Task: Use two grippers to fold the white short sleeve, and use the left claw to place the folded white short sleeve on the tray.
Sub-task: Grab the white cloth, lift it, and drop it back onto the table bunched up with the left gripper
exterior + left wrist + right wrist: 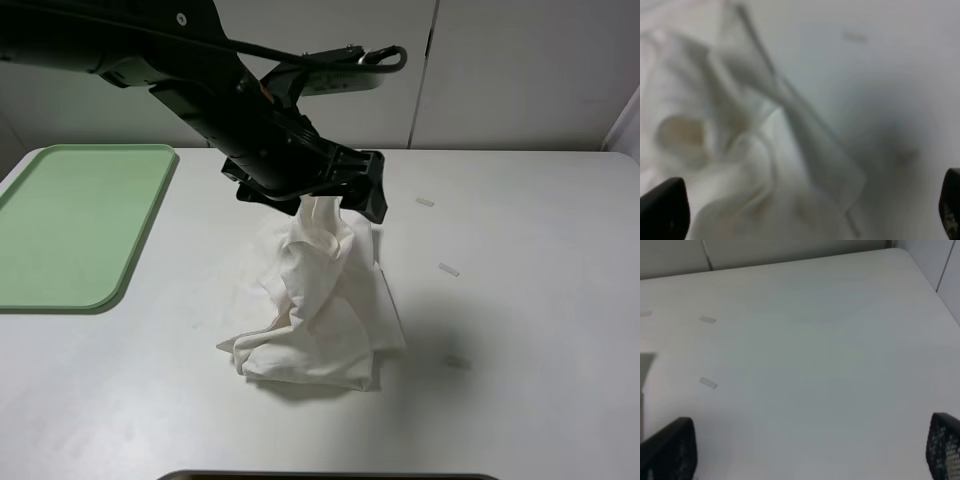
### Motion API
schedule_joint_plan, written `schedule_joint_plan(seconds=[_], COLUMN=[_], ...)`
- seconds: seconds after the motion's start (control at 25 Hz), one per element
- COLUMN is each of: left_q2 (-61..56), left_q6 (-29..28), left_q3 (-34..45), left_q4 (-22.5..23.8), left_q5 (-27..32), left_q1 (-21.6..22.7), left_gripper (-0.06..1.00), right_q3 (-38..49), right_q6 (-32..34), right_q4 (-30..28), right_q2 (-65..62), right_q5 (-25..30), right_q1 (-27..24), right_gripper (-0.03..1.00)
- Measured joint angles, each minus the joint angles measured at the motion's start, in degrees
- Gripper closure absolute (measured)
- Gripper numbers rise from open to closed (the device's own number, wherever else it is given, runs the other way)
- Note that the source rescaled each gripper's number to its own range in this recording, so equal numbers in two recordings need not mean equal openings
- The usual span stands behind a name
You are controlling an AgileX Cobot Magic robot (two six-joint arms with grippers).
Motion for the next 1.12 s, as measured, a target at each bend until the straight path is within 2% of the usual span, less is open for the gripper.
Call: schedule_joint_plan(seconds=[0.08, 0.24, 0.4, 0.48, 0.68, 0.8, 1.12], left_q2=[-0.2, -0.2, -0.3, -0.3, -0.3, -0.1, 3.5], left_q6=[0.0, 0.3, 0.6, 0.6, 6.3, 7.8, 7.8], left_q3=[-0.1, 0.3, 3.8, 6.3, 10.1, 10.5, 10.2], left_q4=[0.8, 1.5, 0.7, -1.5, -9.4, -11.5, -15.3], left_q5=[3.9, 7.2, 2.6, -0.1, -5.9, -9.7, -12.2], left_q1=[1.6, 4.2, 4.5, 4.4, 2.3, 0.0, -4.1], left_gripper=[-0.05, -0.05, -0.05, -0.05, -0.05, -0.05, -0.05], right_q3=[0.0, 0.0, 0.0, 0.0, 0.0, 0.0, 0.0], right_q6=[0.0, 0.0, 0.0, 0.0, 0.0, 0.0, 0.0], right_q4=[0.0, 0.0, 0.0, 0.0, 0.0, 0.0, 0.0], right_q2=[0.0, 0.0, 0.0, 0.0, 0.0, 0.0, 0.0], right_q5=[0.0, 0.0, 0.0, 0.0, 0.0, 0.0, 0.0], right_q1=[0.0, 0.0, 0.0, 0.0, 0.0, 0.0, 0.0], right_gripper=[-0.03, -0.03, -0.03, -0.03, -0.03, -0.03, -0.03])
